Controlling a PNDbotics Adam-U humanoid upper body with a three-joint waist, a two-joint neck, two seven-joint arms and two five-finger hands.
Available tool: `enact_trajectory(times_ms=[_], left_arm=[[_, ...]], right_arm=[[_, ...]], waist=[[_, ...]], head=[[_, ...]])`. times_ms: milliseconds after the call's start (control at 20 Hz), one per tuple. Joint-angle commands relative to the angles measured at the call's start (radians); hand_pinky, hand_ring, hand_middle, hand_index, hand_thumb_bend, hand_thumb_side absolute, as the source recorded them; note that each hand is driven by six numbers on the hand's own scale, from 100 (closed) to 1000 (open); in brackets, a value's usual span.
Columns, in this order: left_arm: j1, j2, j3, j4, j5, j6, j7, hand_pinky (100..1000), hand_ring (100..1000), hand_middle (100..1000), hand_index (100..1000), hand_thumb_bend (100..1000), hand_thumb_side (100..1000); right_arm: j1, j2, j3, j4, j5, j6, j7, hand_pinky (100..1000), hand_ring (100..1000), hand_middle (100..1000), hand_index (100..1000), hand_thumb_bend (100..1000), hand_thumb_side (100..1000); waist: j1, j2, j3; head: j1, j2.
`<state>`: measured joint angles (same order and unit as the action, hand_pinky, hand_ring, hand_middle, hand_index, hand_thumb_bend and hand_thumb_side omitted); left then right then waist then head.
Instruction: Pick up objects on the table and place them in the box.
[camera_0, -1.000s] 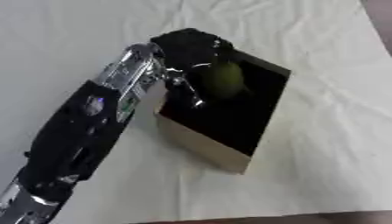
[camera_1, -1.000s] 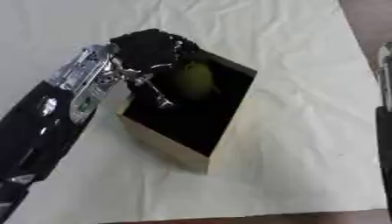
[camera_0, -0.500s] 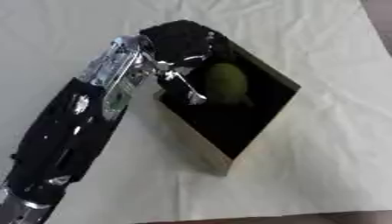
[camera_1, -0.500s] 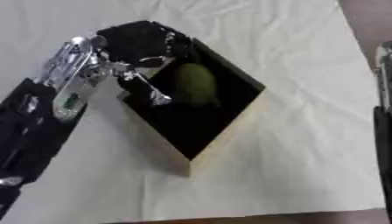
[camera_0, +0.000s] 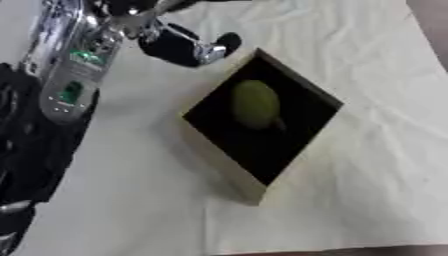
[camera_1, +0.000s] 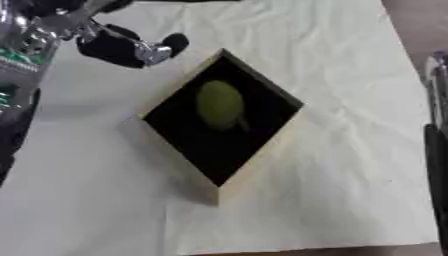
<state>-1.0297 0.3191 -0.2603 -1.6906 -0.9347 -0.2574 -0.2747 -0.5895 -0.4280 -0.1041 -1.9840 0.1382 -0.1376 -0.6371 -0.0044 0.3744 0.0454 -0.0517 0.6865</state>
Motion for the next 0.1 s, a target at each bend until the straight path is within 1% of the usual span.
enact_trajectory(times_ms=[50,100], left_arm=[[-0.012,0.050,0.052,-0.049,0.045,0.050,0.061,476,612,578,758,351,314],[-0.003,0.064,0.072,-0.058,0.065,0.071,0.085,466,606,571,752,351,314]], right_arm=[[-0.011,-0.026,-0.011,-0.016,0.005,-0.001,-0.003,794,679,697,832,397,635],[-0.010,-0.027,-0.012,-0.016,0.006,-0.002,-0.004,794,679,697,832,397,635]], waist=[[-0.003,-0.029,0.002],[-0.004,-0.030,0.003]], head=[[-0.001,-0.014],[-0.002,-0.015]])
